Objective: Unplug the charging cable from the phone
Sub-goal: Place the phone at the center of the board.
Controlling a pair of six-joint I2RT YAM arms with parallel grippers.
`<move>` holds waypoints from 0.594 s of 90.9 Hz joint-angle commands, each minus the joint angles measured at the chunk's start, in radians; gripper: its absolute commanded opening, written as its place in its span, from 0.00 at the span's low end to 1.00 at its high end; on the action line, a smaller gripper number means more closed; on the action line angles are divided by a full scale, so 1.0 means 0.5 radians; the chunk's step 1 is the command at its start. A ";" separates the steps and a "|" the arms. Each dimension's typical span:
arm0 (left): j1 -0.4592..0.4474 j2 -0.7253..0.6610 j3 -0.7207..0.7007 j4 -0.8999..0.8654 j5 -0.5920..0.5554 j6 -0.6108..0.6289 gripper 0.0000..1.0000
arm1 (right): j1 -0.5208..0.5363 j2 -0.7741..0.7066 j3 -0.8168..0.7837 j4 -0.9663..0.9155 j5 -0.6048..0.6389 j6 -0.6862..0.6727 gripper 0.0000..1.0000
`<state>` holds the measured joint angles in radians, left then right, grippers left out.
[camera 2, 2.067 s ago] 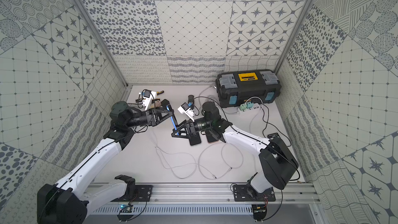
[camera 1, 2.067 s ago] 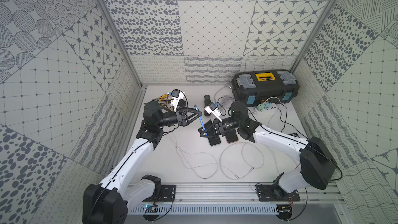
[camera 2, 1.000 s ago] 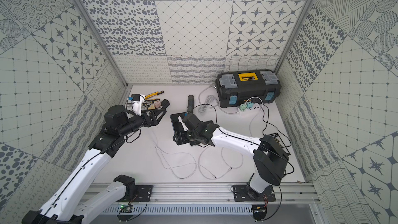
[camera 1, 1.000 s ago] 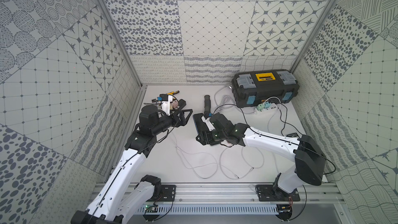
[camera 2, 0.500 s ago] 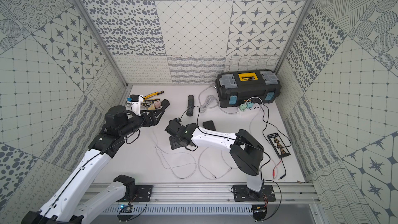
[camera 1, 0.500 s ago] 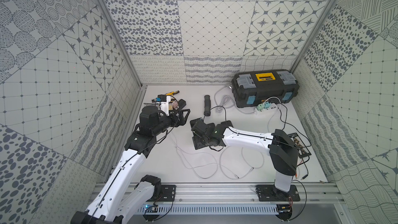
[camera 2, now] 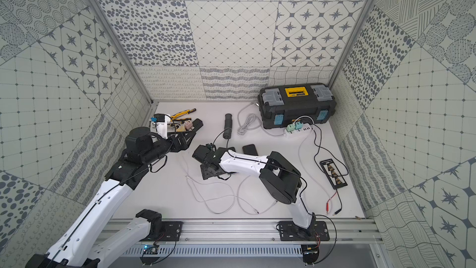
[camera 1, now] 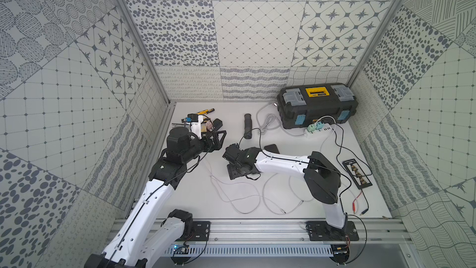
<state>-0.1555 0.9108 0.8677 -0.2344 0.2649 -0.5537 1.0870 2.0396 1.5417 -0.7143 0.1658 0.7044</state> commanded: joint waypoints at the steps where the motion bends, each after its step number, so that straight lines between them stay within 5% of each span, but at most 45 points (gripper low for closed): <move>1: 0.003 -0.006 -0.014 0.029 -0.017 0.034 0.98 | 0.007 0.049 0.089 0.026 0.010 0.036 0.38; 54: 0.002 -0.018 -0.026 0.032 -0.016 0.031 0.98 | 0.009 0.149 0.123 -0.002 -0.003 0.094 0.49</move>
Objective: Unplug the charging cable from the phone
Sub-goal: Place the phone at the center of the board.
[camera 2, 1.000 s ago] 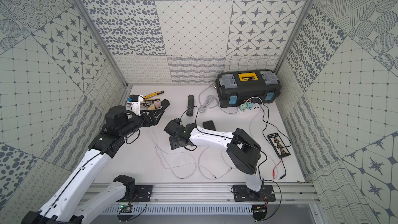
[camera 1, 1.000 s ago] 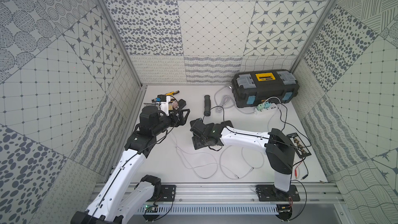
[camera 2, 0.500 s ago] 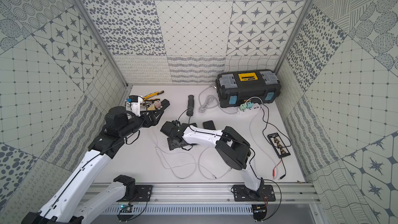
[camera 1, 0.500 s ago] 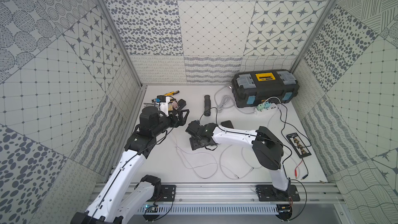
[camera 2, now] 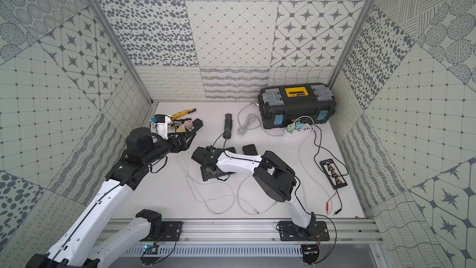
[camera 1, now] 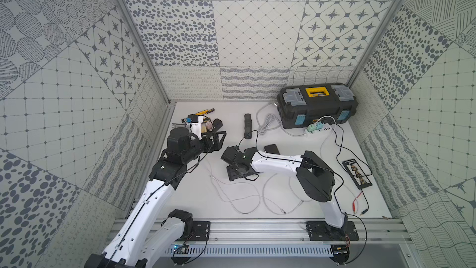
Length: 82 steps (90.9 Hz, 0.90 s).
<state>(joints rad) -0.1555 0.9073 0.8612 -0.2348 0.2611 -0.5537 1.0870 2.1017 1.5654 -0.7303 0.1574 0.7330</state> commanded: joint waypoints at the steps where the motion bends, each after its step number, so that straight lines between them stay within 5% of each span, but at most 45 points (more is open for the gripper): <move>1: 0.001 -0.011 -0.012 0.033 -0.009 0.031 0.98 | 0.008 0.024 0.075 0.031 0.014 0.037 0.49; 82: 0.001 -0.028 -0.018 0.037 -0.019 0.034 0.98 | 0.007 0.069 0.090 0.020 -0.008 0.043 0.77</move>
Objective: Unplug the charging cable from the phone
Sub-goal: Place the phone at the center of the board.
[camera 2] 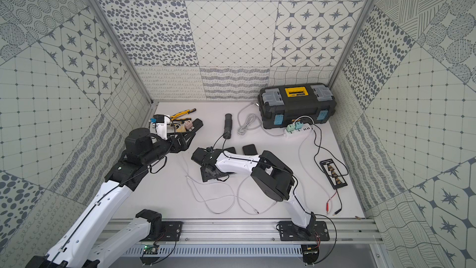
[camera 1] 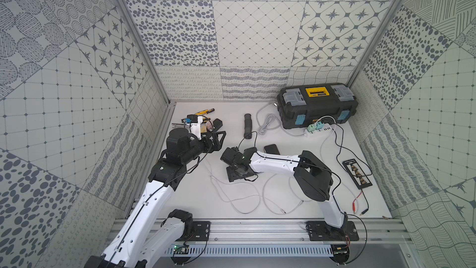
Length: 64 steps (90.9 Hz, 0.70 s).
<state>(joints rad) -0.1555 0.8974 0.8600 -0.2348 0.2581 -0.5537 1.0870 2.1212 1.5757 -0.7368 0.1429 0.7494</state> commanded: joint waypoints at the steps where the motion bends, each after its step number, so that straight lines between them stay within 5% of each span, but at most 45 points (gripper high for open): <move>1: 0.001 -0.007 -0.016 0.035 -0.011 0.034 0.98 | 0.006 0.031 0.070 0.032 0.021 0.011 0.77; 64: 0.001 0.030 -0.222 0.217 -0.227 0.108 0.98 | -0.119 -0.355 -0.007 0.034 0.175 -0.281 0.91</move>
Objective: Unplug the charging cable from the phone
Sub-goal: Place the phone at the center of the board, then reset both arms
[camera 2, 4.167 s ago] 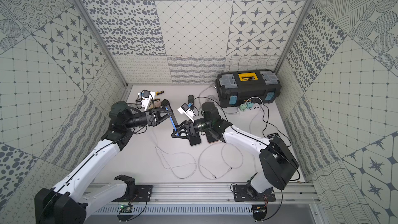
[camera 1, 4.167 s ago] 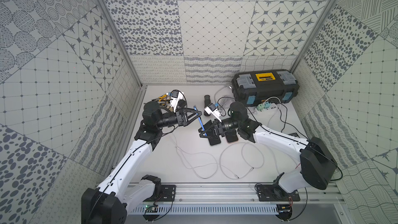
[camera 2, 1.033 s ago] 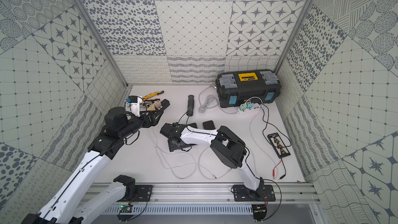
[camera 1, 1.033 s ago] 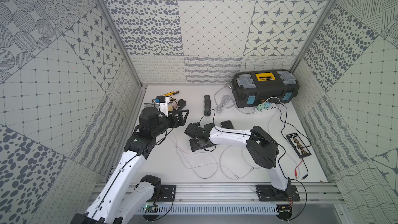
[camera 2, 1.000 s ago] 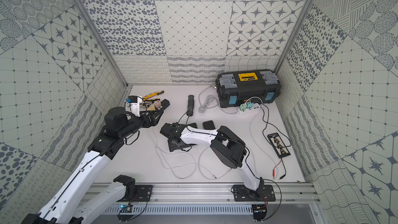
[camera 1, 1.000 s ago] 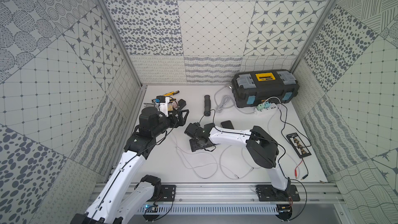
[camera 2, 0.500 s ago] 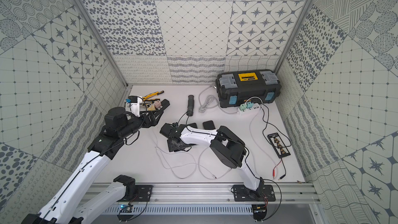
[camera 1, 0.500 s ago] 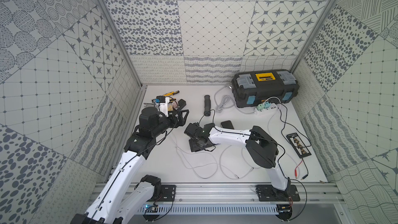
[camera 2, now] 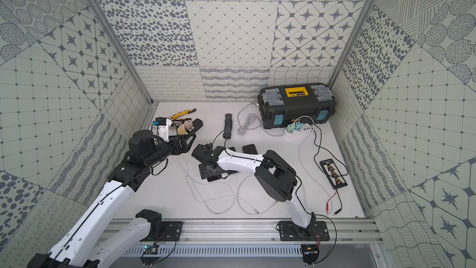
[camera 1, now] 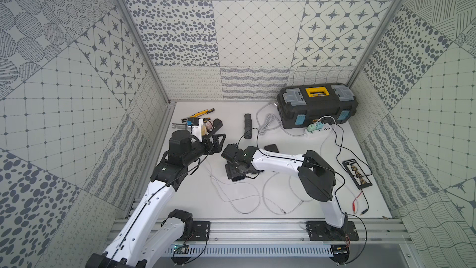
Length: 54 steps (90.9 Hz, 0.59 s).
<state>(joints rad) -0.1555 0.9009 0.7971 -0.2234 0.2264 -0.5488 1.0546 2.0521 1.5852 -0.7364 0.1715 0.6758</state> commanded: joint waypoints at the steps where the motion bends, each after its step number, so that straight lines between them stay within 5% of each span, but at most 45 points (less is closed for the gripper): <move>1: 0.001 0.027 -0.106 0.205 -0.172 0.102 0.98 | -0.061 -0.234 -0.032 0.032 0.130 -0.143 0.91; 21: 0.002 0.131 -0.360 0.548 -0.306 0.182 0.98 | -0.274 -0.535 -0.253 0.121 0.233 -0.332 0.97; 54: 0.004 0.240 -0.726 1.143 -0.605 0.741 0.98 | -0.900 -1.227 -1.074 0.793 0.133 -0.873 0.97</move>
<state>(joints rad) -0.1555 0.9932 0.4934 0.0776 0.0372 -0.3771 0.6937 1.5234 1.1400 -0.5163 0.2638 0.3729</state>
